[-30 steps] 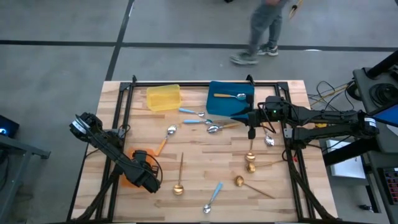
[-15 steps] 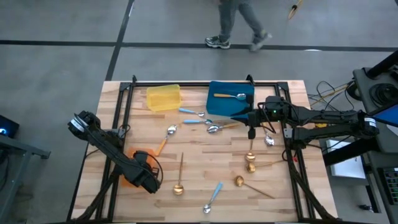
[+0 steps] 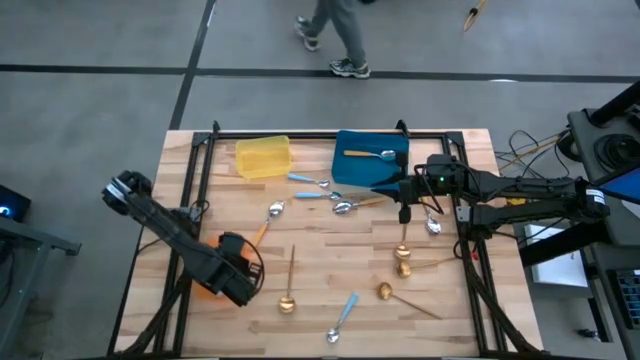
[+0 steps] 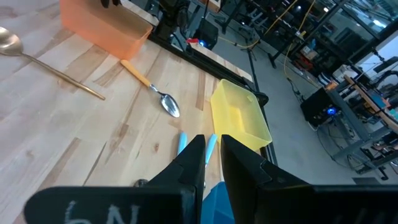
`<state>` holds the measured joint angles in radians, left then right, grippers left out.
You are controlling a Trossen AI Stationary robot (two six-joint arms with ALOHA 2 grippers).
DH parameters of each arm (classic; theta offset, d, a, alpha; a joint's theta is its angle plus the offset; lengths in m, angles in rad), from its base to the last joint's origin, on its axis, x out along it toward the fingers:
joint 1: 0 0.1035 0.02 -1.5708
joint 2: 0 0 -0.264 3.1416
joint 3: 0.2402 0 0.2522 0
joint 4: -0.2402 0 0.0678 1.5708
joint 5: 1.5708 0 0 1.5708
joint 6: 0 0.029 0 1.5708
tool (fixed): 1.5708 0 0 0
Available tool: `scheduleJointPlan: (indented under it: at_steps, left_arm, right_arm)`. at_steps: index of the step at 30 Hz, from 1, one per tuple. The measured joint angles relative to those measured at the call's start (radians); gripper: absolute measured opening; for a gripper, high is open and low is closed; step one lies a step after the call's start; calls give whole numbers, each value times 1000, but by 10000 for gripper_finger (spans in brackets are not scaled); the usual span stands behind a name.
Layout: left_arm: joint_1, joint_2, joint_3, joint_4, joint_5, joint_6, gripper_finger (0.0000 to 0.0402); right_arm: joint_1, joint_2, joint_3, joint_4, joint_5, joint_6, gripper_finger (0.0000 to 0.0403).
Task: Sort silverware by color (type)
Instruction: Put the orange spoon into the blue bin
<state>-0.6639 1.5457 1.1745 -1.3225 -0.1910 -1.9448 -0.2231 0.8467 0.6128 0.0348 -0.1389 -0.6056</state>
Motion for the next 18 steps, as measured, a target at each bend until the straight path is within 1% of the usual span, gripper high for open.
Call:
scheduleJointPlan:
  at_steps: [4, 8, 11, 18]
  left_arm:
    - [43, -18, 18, 2, -69, 60, 107]
    - [102, -20, 46, 11, -114, 159, 98]
    - [156, -16, 64, 31, -118, 252, 92]
    - [274, -15, 50, 156, -116, 468, 84]
  right_arm:
    - [0, 0, 0, 0, 0, 0, 43]
    - [0, 0, 0, 0, 0, 0, 43]
    - [0, 0, 0, 0, 0, 0, 43]
    - [0, 0, 0, 0, 0, 0, 43]
